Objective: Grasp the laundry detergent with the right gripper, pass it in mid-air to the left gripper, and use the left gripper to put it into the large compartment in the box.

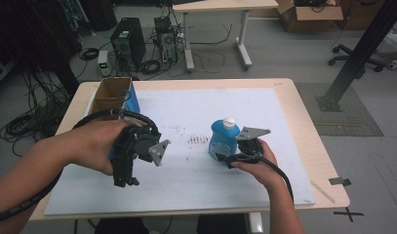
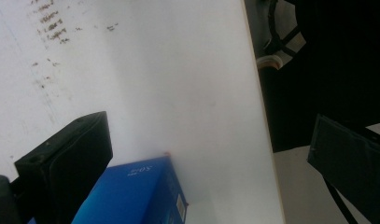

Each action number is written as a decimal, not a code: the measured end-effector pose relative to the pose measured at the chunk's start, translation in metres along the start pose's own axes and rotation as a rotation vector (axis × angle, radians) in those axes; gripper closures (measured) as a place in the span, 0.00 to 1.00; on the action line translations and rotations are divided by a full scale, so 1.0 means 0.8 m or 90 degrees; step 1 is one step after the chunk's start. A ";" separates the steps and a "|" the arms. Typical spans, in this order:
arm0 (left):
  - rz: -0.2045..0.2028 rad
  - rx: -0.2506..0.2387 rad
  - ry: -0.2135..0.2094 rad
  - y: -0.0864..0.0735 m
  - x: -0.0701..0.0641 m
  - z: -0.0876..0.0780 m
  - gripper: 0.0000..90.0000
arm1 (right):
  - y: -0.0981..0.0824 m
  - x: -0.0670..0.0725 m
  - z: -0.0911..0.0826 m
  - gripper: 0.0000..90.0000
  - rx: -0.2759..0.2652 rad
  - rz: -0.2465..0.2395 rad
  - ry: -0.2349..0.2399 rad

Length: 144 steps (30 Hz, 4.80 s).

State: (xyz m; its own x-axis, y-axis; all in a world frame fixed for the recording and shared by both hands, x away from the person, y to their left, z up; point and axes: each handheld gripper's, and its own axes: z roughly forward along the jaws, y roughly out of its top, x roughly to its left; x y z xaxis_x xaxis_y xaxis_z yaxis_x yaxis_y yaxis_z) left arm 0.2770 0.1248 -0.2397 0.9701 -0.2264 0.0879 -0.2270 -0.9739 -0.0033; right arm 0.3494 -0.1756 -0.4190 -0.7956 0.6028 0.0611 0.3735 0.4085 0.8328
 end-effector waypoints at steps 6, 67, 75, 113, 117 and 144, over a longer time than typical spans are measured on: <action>0.003 -0.004 0.002 0.000 0.000 0.000 0.00 | 0.000 0.000 0.001 0.20 -0.002 -0.004 -0.002; -0.027 -0.005 0.021 0.022 0.062 -0.038 0.00 | 0.098 0.063 -0.100 0.49 0.010 -0.224 0.162; -0.052 -0.010 0.024 0.020 0.076 -0.038 0.00 | 0.083 0.077 -0.076 0.49 0.009 -0.218 0.195; -0.036 -0.007 0.004 0.042 0.068 -0.015 0.00 | 0.093 0.120 0.035 0.48 0.012 -0.214 0.273; -0.038 -0.008 0.007 0.043 0.066 -0.015 0.00 | 0.096 0.124 0.041 0.48 0.014 -0.216 0.274; -0.036 -0.019 0.010 0.047 0.061 -0.010 0.00 | 0.104 0.132 0.058 0.49 0.014 -0.221 0.265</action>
State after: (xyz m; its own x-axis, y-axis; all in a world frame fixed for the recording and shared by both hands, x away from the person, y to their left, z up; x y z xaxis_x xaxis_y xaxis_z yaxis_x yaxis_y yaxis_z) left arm 0.3152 0.0772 -0.2277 0.9800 -0.1699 0.1032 -0.1739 -0.9843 0.0315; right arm 0.3187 -0.0463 -0.3691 -0.9941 0.1088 0.0004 0.0607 0.5520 0.8316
